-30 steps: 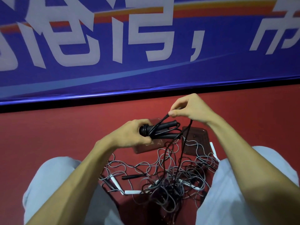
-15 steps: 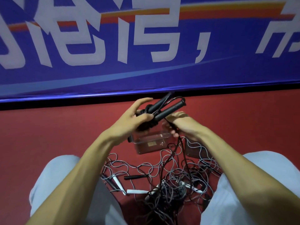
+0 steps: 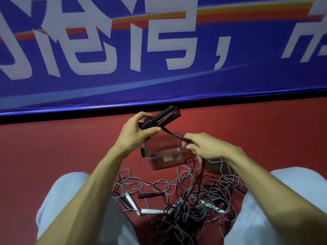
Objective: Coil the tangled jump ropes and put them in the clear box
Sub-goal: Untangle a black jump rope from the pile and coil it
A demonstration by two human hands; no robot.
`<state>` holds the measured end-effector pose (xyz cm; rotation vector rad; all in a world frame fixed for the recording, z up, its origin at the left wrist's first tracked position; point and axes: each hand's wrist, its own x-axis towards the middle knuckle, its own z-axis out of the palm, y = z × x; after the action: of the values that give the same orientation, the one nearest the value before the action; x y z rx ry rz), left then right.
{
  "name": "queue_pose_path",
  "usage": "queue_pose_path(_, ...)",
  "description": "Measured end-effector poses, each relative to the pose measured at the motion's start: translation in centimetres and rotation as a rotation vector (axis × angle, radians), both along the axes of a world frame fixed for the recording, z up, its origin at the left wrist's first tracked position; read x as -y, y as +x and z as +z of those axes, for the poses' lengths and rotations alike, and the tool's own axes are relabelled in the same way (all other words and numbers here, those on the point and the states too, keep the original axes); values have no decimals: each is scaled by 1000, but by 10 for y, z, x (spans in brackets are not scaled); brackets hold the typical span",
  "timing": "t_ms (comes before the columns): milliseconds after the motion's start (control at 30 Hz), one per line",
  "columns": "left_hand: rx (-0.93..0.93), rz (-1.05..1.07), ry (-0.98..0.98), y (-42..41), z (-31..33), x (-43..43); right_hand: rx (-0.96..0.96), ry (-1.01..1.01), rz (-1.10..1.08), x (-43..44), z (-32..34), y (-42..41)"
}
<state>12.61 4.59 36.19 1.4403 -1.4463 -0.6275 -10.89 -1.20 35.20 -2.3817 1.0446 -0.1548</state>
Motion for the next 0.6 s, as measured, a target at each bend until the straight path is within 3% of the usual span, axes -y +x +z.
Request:
queue_pose_path(133,330,-24,82,-2,-8,2,143,-325,39,-6,22,-11)
queue_pose_path(300,541,-237,278,-15,-19,3,34,-511,178,-13,27,-12)
queue_pose_path(367,532,-312,326,-19,-20,1,58,-545,190,-14,26,-10)
queue_pose_path(467,418,-403,356,-25,-16,-4,251,-542,147,-9,22,-10)
queue_pose_path(600,290,-543,379,-37,-11,-14,450,-468,-35,0,20,-8)
